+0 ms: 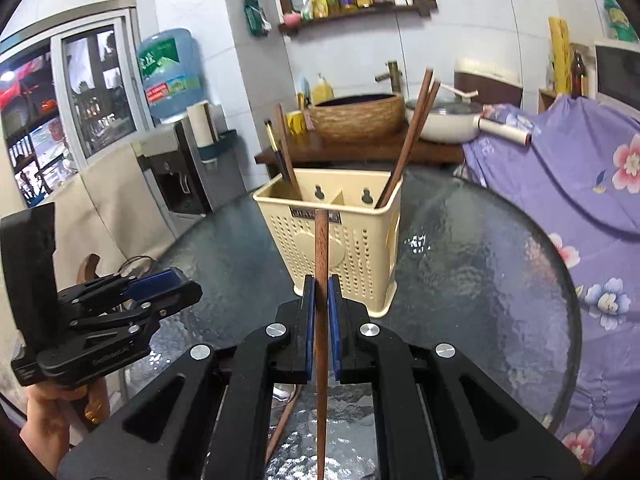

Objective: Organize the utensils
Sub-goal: 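Lift the spoon and chopstick with both tools and lower them into the holder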

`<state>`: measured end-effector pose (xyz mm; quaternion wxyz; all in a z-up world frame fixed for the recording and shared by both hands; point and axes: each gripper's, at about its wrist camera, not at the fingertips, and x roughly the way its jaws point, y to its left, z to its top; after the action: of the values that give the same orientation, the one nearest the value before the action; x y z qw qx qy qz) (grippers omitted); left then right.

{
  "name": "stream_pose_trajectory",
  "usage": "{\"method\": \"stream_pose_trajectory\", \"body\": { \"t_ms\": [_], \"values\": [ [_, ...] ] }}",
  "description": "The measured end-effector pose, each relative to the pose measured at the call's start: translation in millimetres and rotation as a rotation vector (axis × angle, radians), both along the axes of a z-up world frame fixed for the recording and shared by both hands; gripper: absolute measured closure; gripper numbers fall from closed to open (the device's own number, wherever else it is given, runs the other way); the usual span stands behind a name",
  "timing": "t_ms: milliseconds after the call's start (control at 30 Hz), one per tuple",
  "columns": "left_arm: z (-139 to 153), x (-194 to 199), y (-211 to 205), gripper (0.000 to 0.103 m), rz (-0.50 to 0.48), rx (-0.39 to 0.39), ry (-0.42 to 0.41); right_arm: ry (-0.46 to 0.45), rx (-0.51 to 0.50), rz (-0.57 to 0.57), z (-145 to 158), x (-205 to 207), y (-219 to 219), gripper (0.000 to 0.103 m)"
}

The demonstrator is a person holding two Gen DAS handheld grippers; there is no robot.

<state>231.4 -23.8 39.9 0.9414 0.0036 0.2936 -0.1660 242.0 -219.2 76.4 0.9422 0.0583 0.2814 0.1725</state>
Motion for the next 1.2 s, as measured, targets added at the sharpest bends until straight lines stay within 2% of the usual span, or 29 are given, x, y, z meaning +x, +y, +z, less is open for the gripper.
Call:
{"method": "stream_pose_trajectory", "body": {
  "t_ms": [333,567,767,933,1200],
  "values": [
    [8,0,0,0.068,-0.012,-0.022,-0.013,-0.005,0.032,0.023,12,-5,-6,0.096],
    [17,8,3,0.068,-0.006,-0.057,-0.011,-0.052,0.026,0.019,28,-9,-3,0.096],
    [31,24,8,0.068,-0.011,-0.142,0.010,-0.089,0.015,0.023,50,-4,-1,0.096],
    [63,41,9,0.068,0.000,-0.192,-0.014,-0.114,0.035,0.033,82,10,-1,0.096],
    [143,82,2,0.068,0.037,-0.284,-0.148,-0.218,0.107,-0.039,167,44,-13,0.096]
  ]
}}
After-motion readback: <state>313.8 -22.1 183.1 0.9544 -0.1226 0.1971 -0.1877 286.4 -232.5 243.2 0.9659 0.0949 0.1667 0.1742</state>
